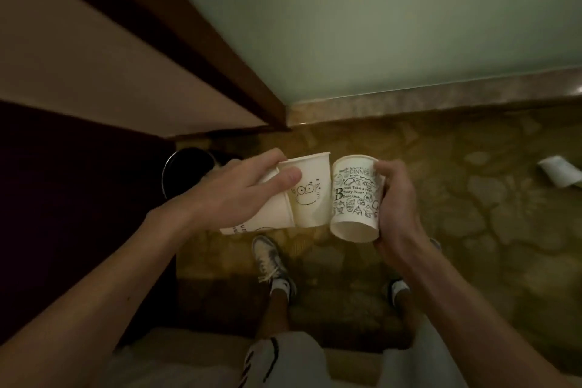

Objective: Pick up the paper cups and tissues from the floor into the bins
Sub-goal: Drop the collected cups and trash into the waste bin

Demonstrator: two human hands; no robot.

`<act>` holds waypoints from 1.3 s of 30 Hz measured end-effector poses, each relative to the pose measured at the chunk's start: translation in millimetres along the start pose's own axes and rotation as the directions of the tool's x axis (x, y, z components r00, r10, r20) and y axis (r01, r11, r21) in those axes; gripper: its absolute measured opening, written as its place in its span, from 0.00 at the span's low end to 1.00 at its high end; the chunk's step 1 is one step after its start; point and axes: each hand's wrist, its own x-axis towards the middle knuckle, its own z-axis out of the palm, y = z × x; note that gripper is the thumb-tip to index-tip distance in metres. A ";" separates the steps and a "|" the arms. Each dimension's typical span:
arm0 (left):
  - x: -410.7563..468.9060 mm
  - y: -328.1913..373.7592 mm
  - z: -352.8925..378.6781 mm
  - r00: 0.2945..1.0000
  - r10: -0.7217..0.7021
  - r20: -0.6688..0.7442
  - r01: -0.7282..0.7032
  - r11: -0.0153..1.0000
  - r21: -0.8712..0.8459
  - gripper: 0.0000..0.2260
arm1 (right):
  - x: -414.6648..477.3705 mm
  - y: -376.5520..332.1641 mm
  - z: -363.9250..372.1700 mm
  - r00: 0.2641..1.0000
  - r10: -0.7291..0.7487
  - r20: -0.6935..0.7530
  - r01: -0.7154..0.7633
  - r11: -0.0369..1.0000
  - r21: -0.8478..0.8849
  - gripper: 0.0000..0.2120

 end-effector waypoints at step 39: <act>119.5 -494.0 50.5 0.759 -0.649 -0.054 0.410 0.541 -0.735 0.25 | 232.1 292.9 308.0 0.958 0.195 0.211 0.064 0.570 -0.819 0.12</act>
